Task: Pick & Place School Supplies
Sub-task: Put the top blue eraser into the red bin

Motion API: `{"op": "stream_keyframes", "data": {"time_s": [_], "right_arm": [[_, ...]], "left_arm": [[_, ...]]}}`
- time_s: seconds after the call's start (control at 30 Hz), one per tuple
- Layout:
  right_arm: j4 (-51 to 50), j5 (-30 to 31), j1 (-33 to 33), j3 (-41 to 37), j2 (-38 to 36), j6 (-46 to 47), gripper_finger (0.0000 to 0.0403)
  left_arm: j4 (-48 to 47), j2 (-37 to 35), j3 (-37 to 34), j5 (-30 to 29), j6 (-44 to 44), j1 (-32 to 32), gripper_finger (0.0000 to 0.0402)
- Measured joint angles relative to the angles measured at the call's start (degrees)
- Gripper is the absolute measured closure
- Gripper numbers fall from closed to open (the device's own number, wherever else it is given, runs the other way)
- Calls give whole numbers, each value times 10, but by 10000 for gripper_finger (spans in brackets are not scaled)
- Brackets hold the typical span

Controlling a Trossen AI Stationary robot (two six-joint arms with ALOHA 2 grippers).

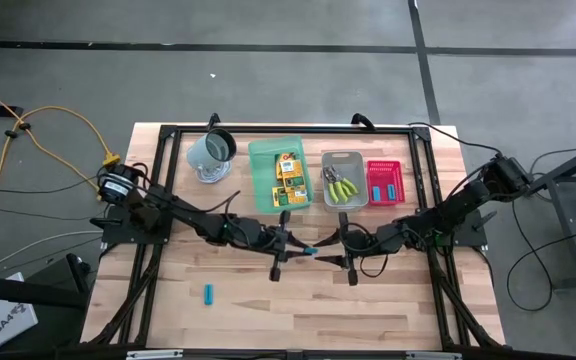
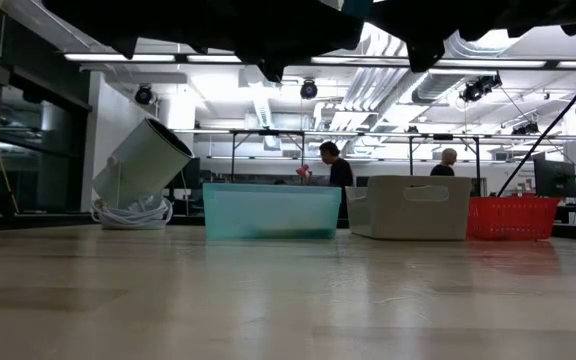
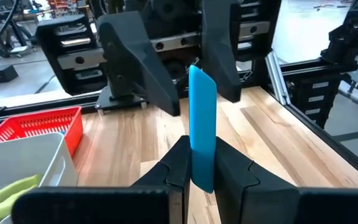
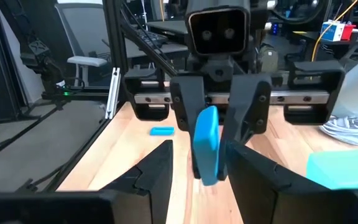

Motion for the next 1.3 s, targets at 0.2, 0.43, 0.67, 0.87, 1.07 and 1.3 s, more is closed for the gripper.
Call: {"op": "stream_keyframes", "data": {"time_s": [0.2,0.43,0.67,0.87,1.07,1.3], "right_arm": [[6,0,0,0,0,0,266],[14,0,0,0,0,0,266],[14,7,0,0,0,1,266],[18,6,-6,0,0,1,266],[24,5,-20,0,0,1,266],[26,0,-24,0,0,1,266]], "left_arm": [[1,2,0,0,1,1,362],[7,2,0,0,1,4,362],[18,2,0,1,0,10,362],[18,2,0,0,1,9,362],[24,3,0,0,3,11,362],[30,3,0,0,3,17,362]]}}
